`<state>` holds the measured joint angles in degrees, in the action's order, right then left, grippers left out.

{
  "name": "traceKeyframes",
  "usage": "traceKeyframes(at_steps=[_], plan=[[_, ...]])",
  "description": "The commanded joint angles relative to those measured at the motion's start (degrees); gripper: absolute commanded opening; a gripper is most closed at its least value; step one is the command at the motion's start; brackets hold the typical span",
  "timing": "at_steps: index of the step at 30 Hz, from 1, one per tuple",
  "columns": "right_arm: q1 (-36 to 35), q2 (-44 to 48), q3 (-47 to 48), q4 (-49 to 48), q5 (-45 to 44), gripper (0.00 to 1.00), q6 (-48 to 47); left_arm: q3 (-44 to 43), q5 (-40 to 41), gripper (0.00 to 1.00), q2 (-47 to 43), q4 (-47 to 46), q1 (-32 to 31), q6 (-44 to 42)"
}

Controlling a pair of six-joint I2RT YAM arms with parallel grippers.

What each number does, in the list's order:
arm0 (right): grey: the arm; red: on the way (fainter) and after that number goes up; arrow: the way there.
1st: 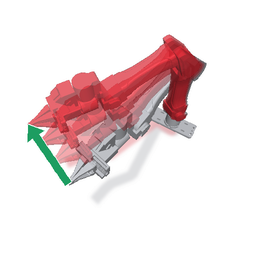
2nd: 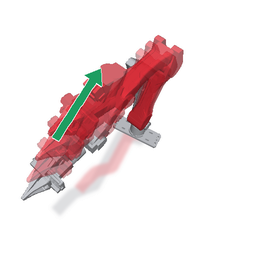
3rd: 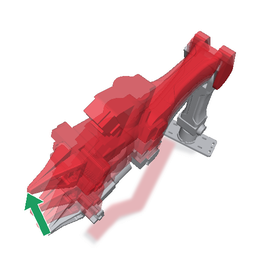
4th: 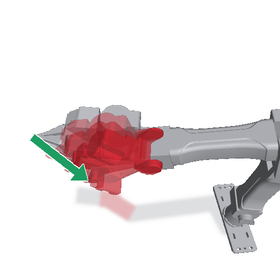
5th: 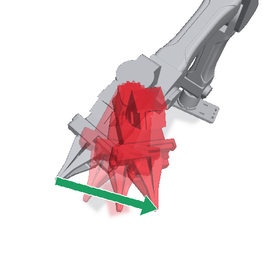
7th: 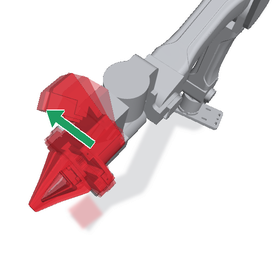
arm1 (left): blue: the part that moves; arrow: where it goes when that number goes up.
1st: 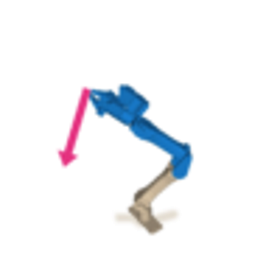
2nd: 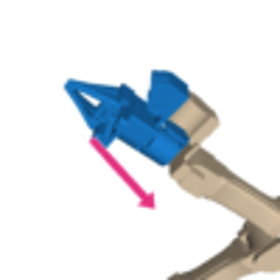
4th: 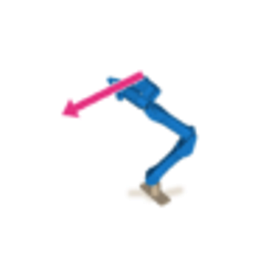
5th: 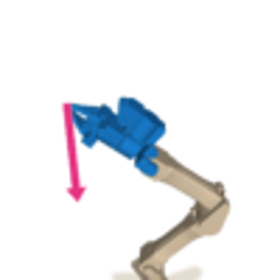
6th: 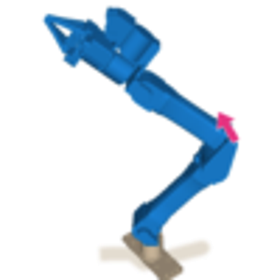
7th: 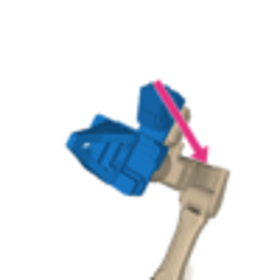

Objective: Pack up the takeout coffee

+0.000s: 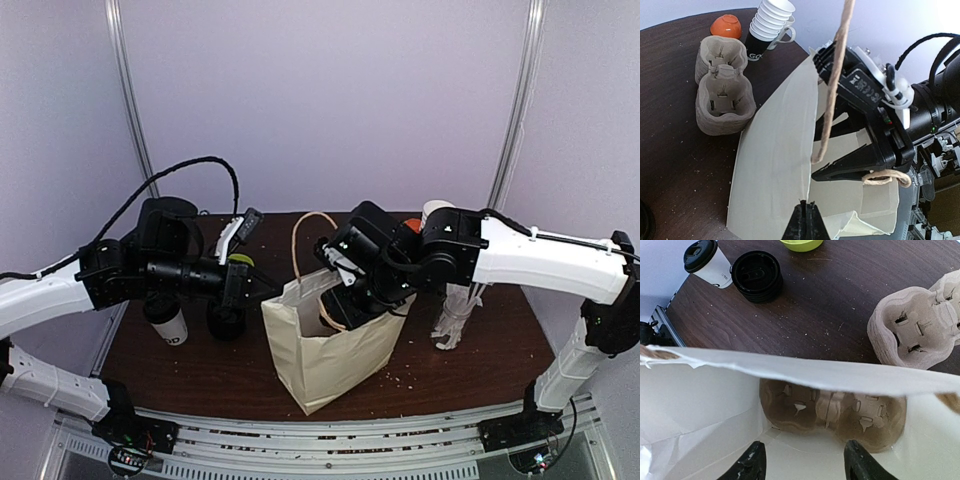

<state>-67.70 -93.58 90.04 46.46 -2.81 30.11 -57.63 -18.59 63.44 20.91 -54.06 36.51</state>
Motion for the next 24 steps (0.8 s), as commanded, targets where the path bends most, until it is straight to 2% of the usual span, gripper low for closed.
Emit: traceKeyframes(at_steps=[1,5,9,14,21,22,24], plan=[[0.45,-0.36,-0.58,1.17,1.38,0.59,-0.20,1.06,-0.91,0.00,0.72,-2.15,-0.25,-1.54],[0.54,0.29,1.14,2.55,1.32,0.71,-0.33,1.17,-0.69,0.00,0.86,-1.88,-0.32,-1.98],[0.51,1.60,4.87,6.61,0.12,0.77,-0.71,0.56,-0.34,0.00,1.20,-1.06,-0.25,-2.96],[0.47,4.74,8.65,11.05,-0.83,0.78,-1.42,0.62,-0.63,0.00,0.68,-1.20,-0.25,-4.49],[0.48,8.39,7.55,13.69,5.68,0.71,-5.00,0.33,-3.78,0.00,-0.02,-3.38,-0.25,-5.79],[0.48,9.02,6.96,13.79,6.23,0.70,-5.15,0.30,-4.08,0.02,-0.13,-3.33,-0.25,-5.89],[0.43,9.98,5.78,13.84,7.19,0.69,-5.55,0.24,-4.37,0.14,-0.36,-3.33,-0.25,-6.12]])
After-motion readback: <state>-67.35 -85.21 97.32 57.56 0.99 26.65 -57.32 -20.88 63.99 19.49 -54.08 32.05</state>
